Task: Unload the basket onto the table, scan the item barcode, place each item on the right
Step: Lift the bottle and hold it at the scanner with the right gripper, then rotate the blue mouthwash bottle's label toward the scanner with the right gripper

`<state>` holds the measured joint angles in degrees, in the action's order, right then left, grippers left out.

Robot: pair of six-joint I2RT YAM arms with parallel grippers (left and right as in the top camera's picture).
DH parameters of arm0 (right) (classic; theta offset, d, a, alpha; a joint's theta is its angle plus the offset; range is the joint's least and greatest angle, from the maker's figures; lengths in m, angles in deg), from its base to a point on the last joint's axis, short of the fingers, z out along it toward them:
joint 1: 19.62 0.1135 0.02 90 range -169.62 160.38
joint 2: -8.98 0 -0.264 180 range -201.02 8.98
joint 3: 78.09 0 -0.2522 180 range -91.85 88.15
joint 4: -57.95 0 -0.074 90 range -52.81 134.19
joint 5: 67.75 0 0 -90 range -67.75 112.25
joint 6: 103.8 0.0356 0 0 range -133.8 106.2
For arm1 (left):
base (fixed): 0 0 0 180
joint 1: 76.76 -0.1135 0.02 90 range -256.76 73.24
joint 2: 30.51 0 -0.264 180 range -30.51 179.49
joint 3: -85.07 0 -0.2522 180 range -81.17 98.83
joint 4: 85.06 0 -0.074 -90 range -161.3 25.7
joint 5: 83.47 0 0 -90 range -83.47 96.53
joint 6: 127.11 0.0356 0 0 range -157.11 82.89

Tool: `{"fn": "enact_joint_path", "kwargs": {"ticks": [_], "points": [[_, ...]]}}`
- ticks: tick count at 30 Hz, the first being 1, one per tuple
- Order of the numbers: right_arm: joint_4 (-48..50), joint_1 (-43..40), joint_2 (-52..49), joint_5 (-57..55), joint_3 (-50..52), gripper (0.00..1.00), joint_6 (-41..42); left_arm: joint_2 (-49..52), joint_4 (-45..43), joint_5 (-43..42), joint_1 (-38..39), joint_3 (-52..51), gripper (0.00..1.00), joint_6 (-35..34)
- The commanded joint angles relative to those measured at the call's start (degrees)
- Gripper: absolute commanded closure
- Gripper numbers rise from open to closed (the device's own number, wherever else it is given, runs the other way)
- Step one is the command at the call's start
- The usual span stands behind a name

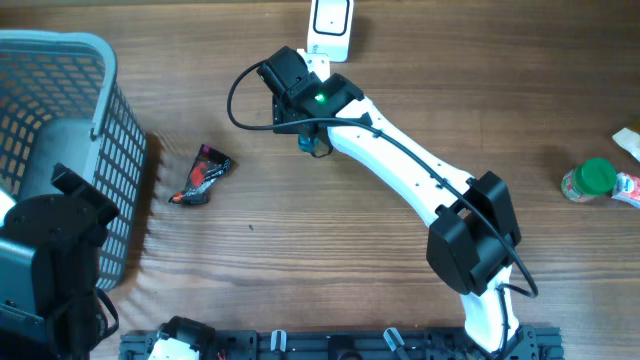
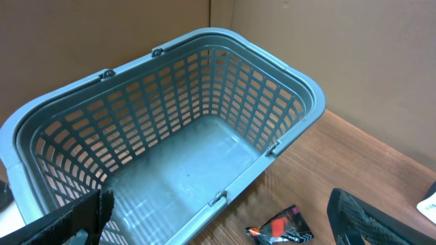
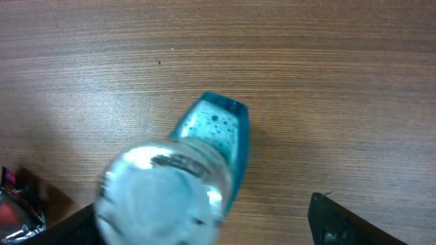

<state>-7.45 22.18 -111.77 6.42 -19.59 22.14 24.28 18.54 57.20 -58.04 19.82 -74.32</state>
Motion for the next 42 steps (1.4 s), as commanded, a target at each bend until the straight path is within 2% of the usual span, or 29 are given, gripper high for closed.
{"fn": "enact_joint_path", "kwargs": {"ticks": [1, 15, 18, 19, 22, 26, 29, 32, 36, 38, 39, 42], "points": [[0.1, -0.2, 1.9, 0.2, -1.3, 0.13, -1.4, -0.1, 0.0, -0.5, -0.3, 0.6, 0.00, -0.9], [0.2, -0.2, 1.9, -1.0, -1.3, 0.12, -4.0, -0.1, 0.1, -1.2, -0.3, 0.6, 0.00, -0.8], [0.2, -0.2, 1.9, -0.3, -1.4, 0.02, -13.7, -0.1, 0.1, -1.2, -0.3, 0.6, 0.00, -0.8], [-0.5, -0.3, 1.9, 0.3, -1.5, 0.00, -18.8, -0.1, 0.1, -1.2, -0.3, 0.6, 0.00, -0.8], [-3.3, -0.2, 2.3, 2.5, -2.9, 0.00, -26.7, -0.1, 0.1, -1.2, -0.3, 0.6, 0.00, -0.8], [-12.9, -0.3, 4.0, 21.0, -9.4, 0.00, -52.0, -0.1, 0.3, -2.0, -0.3, 0.6, 0.00, -1.0], [-16.3, -1.5, 4.4, 21.2, -12.5, 0.00, -57.6, -0.1, 0.7, -2.3, -0.3, 0.6, 0.00, -1.7], [-14.4, -4.0, 4.2, 21.5, -12.5, 0.00, -60.5, -0.1, 0.7, -2.5, -0.3, 0.6, 0.00, -2.6], [-7.9, -8.7, 4.2, 20.8, -12.5, 0.00, -58.5, -0.1, 1.0, -2.4, -0.3, 0.6, 0.00, -2.5], [-8.0, -10.6, 4.2, 28.6, -12.5, 0.00, -58.4, -0.1, 1.0, -2.4, -0.3, 0.6, 0.00, -2.6], [-8.0, -11.1, 4.0, 31.7, -12.2, 0.00, -62.8, -0.1, 1.0, -2.5, -0.3, 0.6, 0.00, -2.6], [-6.5, -11.1, 3.8, 31.1, -10.3, 0.00, -66.7, -0.1, 1.4, -2.7, -0.3, 0.6, 0.00, -4.0]]}}
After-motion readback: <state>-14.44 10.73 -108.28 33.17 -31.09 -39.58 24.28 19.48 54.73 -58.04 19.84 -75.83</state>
